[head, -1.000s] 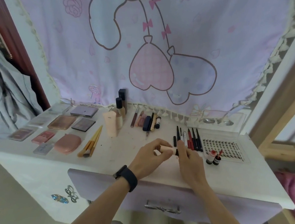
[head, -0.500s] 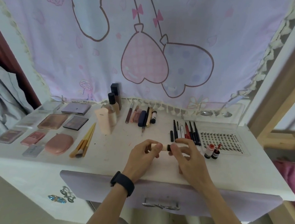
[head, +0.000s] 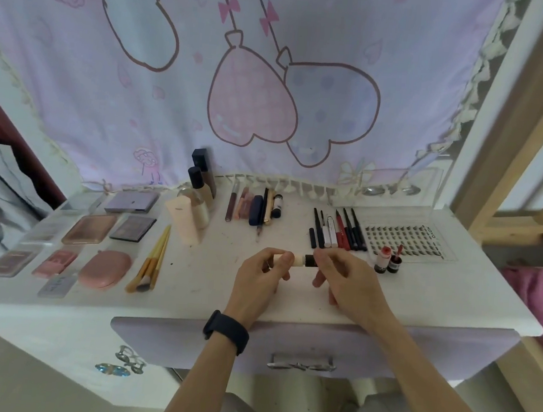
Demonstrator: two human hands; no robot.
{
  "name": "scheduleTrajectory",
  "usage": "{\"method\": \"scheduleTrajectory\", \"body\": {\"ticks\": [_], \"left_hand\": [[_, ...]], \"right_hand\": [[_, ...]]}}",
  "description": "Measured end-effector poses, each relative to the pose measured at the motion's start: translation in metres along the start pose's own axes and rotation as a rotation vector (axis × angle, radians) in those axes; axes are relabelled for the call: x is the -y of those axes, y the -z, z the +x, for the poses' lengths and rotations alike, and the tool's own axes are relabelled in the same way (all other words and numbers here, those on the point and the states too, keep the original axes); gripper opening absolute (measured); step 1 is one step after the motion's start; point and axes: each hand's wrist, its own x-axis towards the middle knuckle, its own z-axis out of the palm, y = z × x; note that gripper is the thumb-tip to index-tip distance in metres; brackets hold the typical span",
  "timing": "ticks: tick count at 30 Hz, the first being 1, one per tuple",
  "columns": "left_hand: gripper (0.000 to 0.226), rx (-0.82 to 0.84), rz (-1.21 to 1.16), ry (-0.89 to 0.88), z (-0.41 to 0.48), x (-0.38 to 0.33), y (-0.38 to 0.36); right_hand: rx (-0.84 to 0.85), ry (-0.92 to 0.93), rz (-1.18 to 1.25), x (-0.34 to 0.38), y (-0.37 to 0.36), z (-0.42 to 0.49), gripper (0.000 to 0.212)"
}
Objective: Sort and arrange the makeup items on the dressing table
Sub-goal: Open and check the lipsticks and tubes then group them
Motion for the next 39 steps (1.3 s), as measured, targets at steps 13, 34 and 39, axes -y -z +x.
{"method": "scheduleTrajectory", "body": {"ticks": [13, 34, 39], "left_hand": [[0.017, -0.02, -0.027, -0.004, 0.0001, 0.0, -0.0012], [0.025, -0.02, -0.15, 0.061, -0.0003, -0.0033, 0.0018], [0.029, -0.026, -0.204, 0.091, 0.0006, -0.005, 0.0033]], "right_hand": [[-0.004, 0.03, -0.039, -0.0009, -0.0018, -0.0031, 0.017], [-0.059, 0.098, 0.095, -0.0035, 0.0, -0.0067, 0.02], [-0.091, 0.103, 0.133, -0.0036, 0.0003, -0.0074, 0.023]]}}
